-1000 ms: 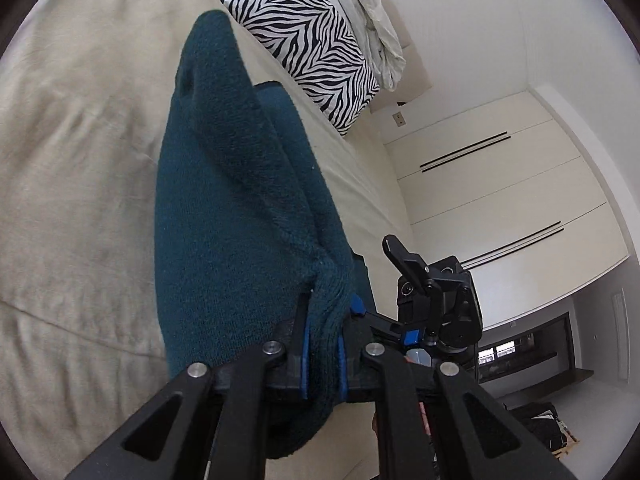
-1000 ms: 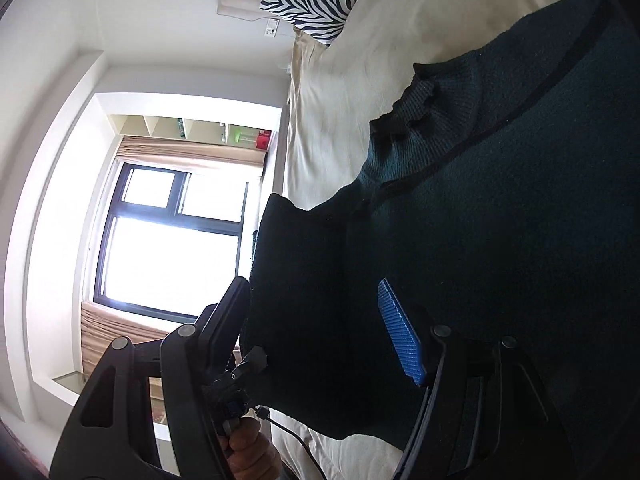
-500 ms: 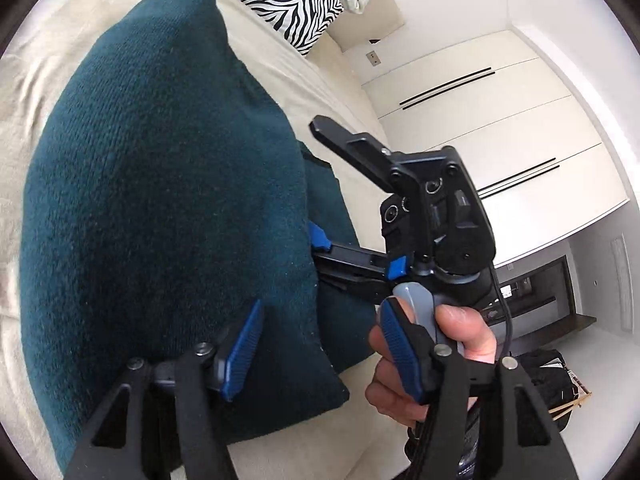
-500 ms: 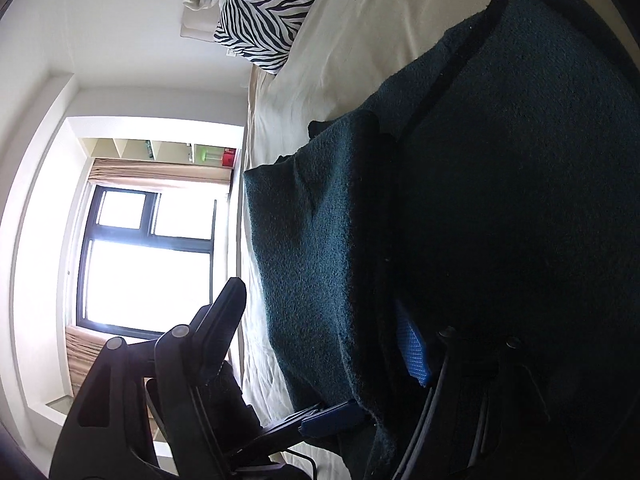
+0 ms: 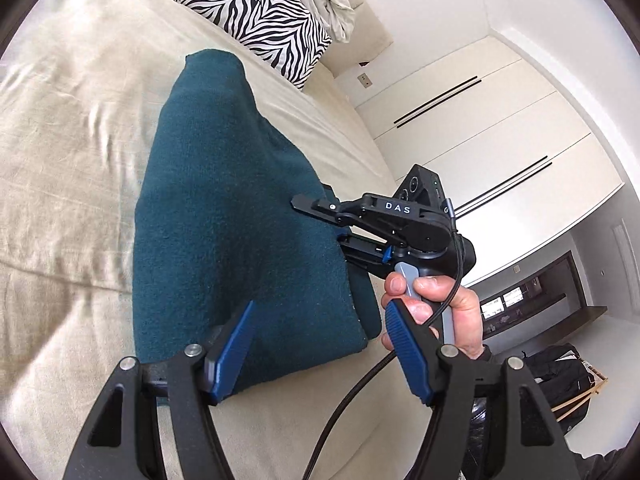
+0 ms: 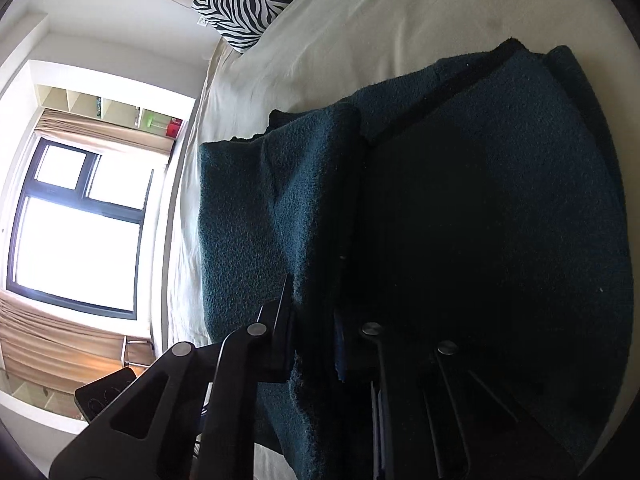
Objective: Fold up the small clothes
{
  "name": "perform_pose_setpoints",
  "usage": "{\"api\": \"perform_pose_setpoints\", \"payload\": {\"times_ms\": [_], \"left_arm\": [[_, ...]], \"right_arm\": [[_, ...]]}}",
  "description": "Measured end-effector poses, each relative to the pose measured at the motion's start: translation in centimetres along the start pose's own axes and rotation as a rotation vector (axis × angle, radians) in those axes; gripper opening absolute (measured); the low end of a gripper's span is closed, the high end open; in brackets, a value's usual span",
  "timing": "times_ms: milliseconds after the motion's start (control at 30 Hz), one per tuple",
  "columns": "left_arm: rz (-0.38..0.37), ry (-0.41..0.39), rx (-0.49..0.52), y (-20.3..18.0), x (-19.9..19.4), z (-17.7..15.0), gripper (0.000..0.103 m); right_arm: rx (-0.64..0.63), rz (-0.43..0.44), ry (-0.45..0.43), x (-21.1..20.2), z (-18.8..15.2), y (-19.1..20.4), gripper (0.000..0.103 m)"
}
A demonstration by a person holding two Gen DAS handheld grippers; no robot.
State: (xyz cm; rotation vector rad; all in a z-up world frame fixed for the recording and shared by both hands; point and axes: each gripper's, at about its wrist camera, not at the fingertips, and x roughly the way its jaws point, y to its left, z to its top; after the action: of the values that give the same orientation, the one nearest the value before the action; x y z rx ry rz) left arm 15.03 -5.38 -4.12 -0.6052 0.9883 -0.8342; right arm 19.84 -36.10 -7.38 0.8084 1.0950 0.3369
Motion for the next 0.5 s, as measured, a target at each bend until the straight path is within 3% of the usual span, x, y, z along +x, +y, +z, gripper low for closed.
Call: {"api": "perform_pose_setpoints", "payload": {"times_ms": [333,500], "left_arm": [[0.003,0.013,0.033,-0.6,1.4,-0.1,0.069],[0.008,0.025,0.044,-1.3,2.0,-0.3,0.069]], "right_arm": [[0.024,-0.145,-0.035,-7.1,1.6,-4.2,0.013],[0.053,-0.143,-0.026,-7.7,1.4,-6.2,0.013]]}}
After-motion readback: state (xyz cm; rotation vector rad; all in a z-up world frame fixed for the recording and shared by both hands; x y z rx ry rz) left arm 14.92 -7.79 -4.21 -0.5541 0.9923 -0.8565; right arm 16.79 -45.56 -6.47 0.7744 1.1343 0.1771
